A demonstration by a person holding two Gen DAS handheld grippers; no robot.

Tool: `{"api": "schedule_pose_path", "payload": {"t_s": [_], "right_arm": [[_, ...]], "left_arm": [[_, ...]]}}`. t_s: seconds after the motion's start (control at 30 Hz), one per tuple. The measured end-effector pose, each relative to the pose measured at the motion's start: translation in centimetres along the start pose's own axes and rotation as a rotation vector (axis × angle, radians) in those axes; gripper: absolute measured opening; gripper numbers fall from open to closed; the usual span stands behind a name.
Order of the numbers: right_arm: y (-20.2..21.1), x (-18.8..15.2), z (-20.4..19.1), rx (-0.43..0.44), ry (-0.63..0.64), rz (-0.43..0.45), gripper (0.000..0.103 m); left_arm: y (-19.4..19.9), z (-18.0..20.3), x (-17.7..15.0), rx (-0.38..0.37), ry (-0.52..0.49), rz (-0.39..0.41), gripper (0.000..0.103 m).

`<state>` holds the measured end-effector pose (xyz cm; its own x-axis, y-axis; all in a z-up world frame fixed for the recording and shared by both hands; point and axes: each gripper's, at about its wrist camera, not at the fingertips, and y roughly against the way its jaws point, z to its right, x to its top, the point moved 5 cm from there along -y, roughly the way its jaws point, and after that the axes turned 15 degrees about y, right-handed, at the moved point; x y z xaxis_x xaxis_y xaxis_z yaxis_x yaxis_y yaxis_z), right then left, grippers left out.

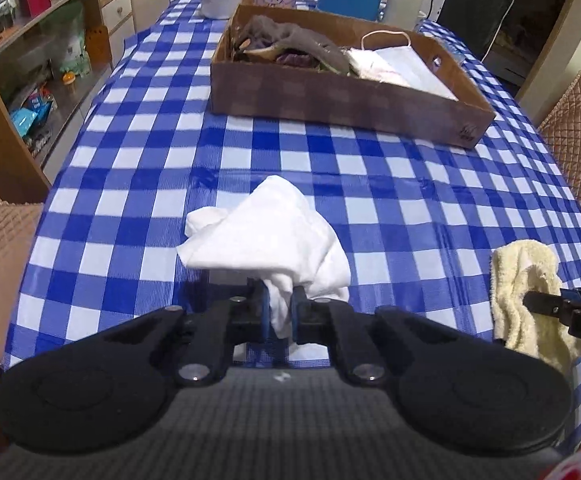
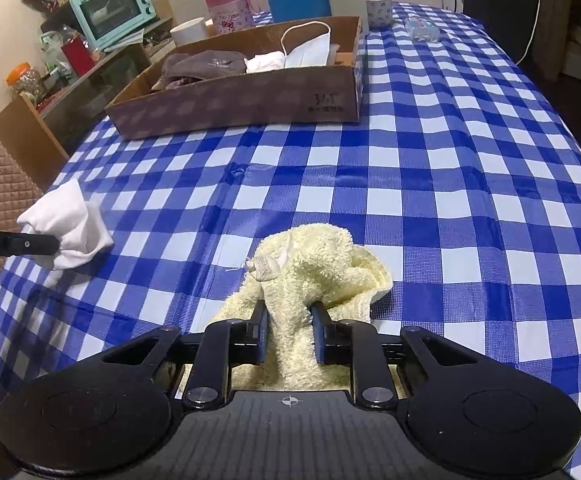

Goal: Organize soft objects
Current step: 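Lift both held cloths and carry them over the box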

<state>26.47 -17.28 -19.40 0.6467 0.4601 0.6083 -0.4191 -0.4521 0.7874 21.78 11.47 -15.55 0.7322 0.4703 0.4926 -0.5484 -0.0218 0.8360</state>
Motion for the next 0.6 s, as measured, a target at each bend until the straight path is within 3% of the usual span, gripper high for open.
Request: {"api": "schedule_pose_path", "payload": {"t_s": [0.6], "right_arm": [[5.0, 3.3, 0.2, 0.014, -0.019, 0.156, 0.02]], "left_arm": [[4.7, 3.2, 2.1, -0.039, -0.083, 0.129, 0.008]]}}
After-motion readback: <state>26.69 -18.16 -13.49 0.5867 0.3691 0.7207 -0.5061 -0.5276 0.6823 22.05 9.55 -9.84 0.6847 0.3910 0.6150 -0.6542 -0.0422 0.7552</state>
